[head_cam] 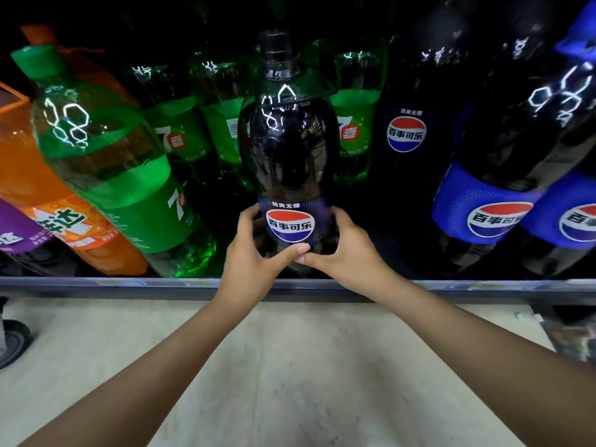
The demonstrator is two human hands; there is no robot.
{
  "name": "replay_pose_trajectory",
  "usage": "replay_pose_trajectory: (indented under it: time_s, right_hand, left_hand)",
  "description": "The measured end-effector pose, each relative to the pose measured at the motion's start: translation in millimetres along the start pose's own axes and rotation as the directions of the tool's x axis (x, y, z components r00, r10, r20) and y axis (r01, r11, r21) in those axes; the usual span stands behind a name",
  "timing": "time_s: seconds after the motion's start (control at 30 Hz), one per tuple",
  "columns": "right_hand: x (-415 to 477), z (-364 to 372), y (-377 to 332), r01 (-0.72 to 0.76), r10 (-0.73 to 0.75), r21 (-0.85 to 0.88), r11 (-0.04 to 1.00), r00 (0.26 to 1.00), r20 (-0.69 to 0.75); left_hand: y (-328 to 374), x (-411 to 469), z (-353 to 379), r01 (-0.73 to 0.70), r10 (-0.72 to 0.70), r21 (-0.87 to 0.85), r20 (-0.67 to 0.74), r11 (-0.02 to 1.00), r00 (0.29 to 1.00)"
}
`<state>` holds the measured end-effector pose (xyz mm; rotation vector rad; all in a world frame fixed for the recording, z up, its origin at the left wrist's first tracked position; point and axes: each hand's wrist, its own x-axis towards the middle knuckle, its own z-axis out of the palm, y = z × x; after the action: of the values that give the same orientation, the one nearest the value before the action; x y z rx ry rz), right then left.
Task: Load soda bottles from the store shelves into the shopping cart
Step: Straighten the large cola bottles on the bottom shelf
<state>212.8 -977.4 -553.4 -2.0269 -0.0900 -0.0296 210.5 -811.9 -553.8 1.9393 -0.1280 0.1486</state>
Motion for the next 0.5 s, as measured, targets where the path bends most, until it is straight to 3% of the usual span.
replay_pose_trajectory:
  time_s: [0.5]
  right_hand:
    - [-29.0, -61.9, 38.9, -0.036, 0.04, 0.034, 0.999, 0.992, -0.121]
  left_hand:
    - [27.0, -2.5, 70.6, -0.036, 0.037, -0.008, 0.121, 0.999, 0.992]
